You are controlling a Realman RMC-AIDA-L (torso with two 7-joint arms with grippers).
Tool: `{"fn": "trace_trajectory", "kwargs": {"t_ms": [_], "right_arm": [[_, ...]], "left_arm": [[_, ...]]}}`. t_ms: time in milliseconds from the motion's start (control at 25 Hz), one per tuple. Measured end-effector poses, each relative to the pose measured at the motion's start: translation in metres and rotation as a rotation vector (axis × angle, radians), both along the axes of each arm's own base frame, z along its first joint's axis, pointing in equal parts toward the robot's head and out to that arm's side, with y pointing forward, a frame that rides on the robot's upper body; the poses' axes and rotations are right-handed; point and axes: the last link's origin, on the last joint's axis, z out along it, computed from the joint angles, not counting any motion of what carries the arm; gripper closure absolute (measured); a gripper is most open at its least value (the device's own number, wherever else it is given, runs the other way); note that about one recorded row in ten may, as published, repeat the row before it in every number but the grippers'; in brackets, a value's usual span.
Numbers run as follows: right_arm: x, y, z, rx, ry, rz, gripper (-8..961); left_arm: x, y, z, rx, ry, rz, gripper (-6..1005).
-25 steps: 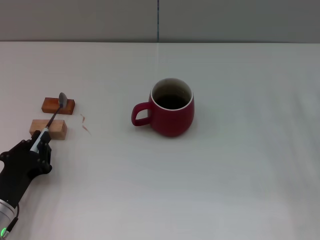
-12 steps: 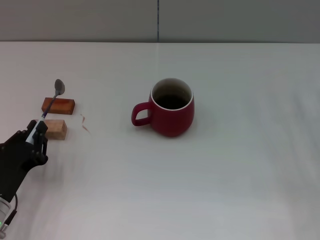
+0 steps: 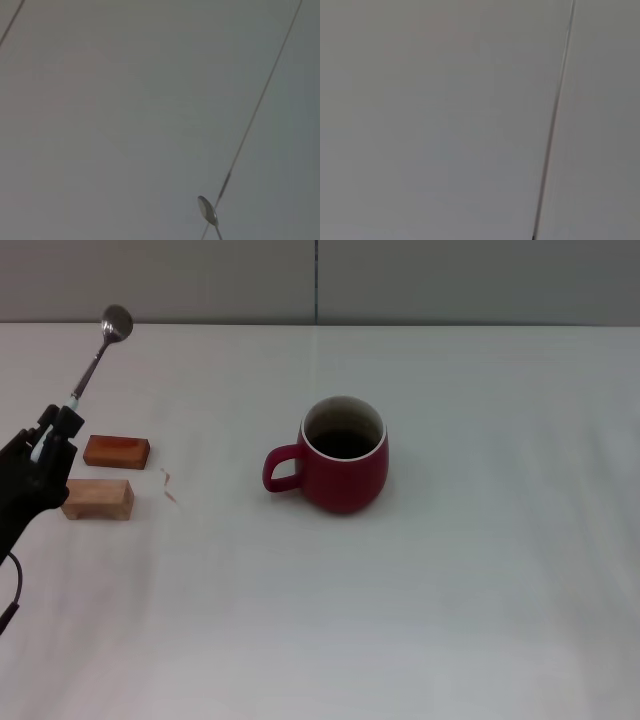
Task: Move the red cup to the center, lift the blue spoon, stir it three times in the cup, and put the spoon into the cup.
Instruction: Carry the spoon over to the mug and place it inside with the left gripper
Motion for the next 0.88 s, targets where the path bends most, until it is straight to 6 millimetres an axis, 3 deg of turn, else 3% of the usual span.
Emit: {"fn": "trace_trajectory", "kwargs": {"t_ms": [400, 880], "right_arm": [[0.002, -0.003, -0.001, -0.001, 0.002, -0.007, 259], [0.006, -0.007, -0.001, 0.005, 0.011, -0.022, 258]], "left_arm": [[0.024, 0.026, 0.053, -0.030, -0.035, -0.226, 864], [0.070, 0.062, 0.126, -0.105, 0.167, -0.449, 864]]}}
